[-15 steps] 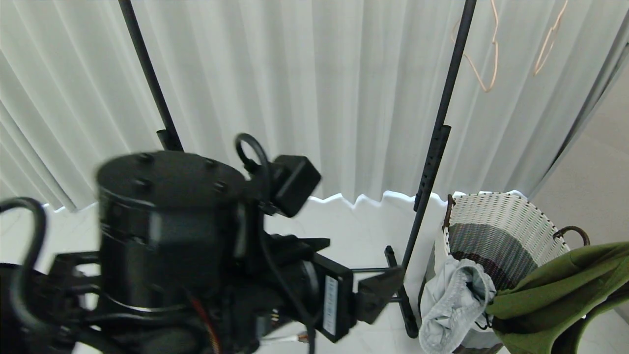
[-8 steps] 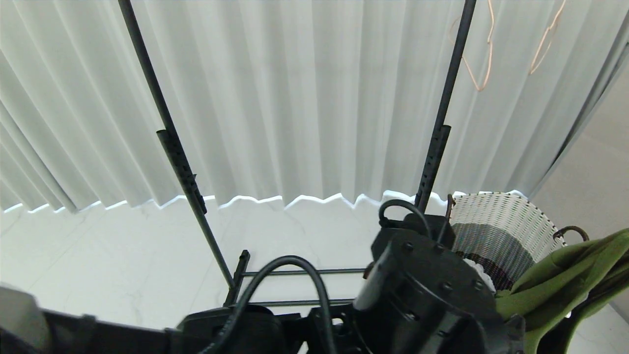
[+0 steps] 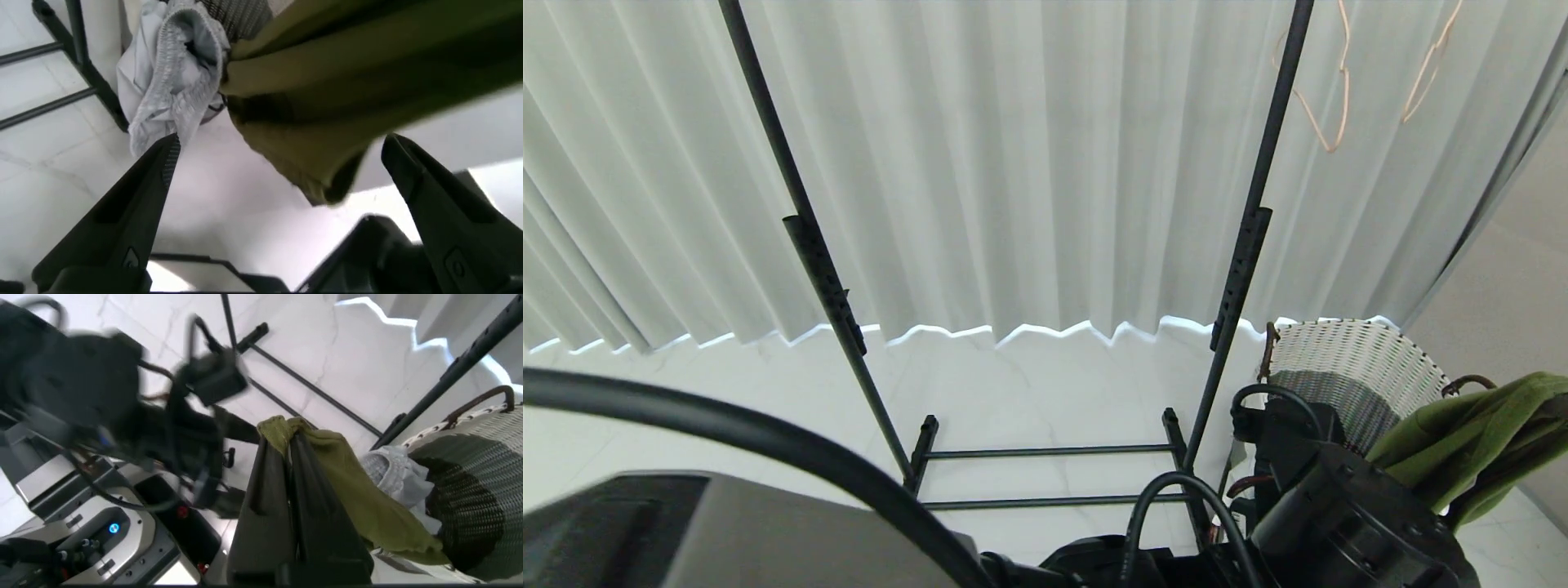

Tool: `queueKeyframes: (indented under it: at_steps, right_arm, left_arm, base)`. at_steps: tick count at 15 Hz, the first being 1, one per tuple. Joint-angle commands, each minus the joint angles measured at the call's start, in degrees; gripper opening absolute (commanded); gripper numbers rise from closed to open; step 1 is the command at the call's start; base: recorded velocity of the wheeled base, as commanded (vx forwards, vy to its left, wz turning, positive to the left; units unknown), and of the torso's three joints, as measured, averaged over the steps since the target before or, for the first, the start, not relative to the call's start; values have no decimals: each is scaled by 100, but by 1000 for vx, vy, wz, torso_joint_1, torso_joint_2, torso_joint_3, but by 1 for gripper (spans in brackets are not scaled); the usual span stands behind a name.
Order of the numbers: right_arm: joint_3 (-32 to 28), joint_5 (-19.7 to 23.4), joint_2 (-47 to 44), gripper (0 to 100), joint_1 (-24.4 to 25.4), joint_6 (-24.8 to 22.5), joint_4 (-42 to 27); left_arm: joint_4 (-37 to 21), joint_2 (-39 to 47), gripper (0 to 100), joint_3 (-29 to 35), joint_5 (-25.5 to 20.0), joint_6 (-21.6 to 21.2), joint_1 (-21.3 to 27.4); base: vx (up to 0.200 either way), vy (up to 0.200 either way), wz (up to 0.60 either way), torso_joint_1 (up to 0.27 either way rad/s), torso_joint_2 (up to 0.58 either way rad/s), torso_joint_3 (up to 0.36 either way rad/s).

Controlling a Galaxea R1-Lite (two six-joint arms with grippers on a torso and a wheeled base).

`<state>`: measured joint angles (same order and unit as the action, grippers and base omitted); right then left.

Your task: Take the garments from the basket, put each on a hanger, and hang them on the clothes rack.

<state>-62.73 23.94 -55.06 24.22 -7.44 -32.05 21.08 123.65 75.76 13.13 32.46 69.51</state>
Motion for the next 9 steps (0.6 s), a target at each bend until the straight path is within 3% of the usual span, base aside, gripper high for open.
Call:
queueKeyframes:
  at_steps: [1,8,9]
  right_arm:
    - [-2,5,101,0,12,41,-3]
    - [7,14,110,0,12,76,-3]
    - [7,5,119,0,4,111,6]
  left_arm:
    - [2,414,100,263,67,6,1]
    - [-7,915,100,342,208,-56,-17]
    - [-7,915,0,316,208,-47,-17]
  base:
    - [0,0,0,0,0,0]
    - [0,0,0,0,0,0]
    - [0,0,0,0,0,0]
